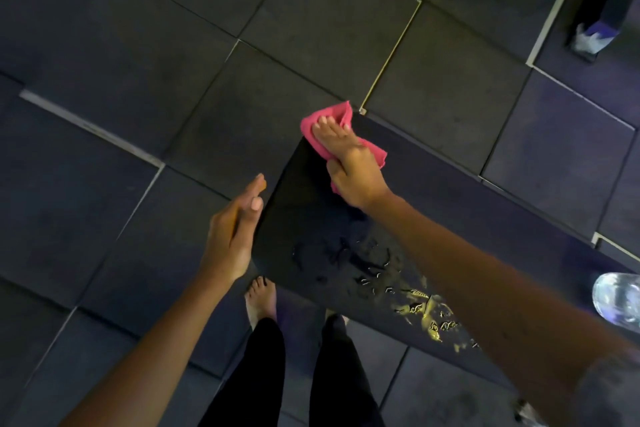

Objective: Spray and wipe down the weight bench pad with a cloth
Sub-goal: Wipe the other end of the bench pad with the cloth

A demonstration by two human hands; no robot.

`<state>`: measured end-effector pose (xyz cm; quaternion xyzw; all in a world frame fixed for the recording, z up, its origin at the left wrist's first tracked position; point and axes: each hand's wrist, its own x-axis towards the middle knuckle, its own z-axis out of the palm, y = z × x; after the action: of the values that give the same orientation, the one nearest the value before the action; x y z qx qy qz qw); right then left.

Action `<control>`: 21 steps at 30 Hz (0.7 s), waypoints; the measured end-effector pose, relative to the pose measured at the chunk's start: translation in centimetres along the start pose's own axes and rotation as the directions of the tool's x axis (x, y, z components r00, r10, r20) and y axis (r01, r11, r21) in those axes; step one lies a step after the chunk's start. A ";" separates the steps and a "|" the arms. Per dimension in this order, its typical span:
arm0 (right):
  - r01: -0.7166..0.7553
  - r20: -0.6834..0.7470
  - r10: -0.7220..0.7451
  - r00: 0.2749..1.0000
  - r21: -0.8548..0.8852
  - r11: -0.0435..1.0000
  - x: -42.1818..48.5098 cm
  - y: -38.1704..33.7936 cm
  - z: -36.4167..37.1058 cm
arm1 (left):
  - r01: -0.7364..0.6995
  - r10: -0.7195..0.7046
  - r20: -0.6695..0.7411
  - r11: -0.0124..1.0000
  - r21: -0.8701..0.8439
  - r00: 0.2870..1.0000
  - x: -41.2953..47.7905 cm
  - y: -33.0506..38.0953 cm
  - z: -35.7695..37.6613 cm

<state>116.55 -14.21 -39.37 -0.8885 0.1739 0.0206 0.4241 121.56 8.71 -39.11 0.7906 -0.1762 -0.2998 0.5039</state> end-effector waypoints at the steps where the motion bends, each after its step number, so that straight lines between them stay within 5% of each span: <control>1: 0.038 0.041 -0.038 0.998 0.003 0.999 -0.6 -0.2 0.6 | 0.002 -0.002 0.004 1.000 -0.016 1.000 0.1 -0.2 -0.3; 7: 0.279 0.307 -0.270 0.913 0.016 0.960 -7.2 -2.6 5.7 | -0.027 0.029 0.032 0.999 -0.041 0.999 0.5 -0.3 -1.8; 15: 0.306 0.346 -0.304 0.888 0.049 0.951 -14.6 -2.8 8.0 | -0.174 0.142 0.209 0.974 0.142 0.967 -0.2 -0.1 -1.2; 18: 0.134 0.225 -0.178 0.958 0.199 0.971 -16.5 -3.3 7.2 | -0.178 0.140 0.224 0.971 0.158 0.964 -1.0 -0.3 -0.3; 21: -0.078 -0.044 0.106 0.993 0.425 0.902 -17.0 -3.4 4.6 | -0.149 0.118 0.183 0.974 0.168 0.976 -1.8 -0.2 0.5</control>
<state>102.18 -3.75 -36.64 -0.7665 0.2299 -0.0270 0.5991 119.85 9.54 -38.91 0.7905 -0.2984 -0.3149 0.4323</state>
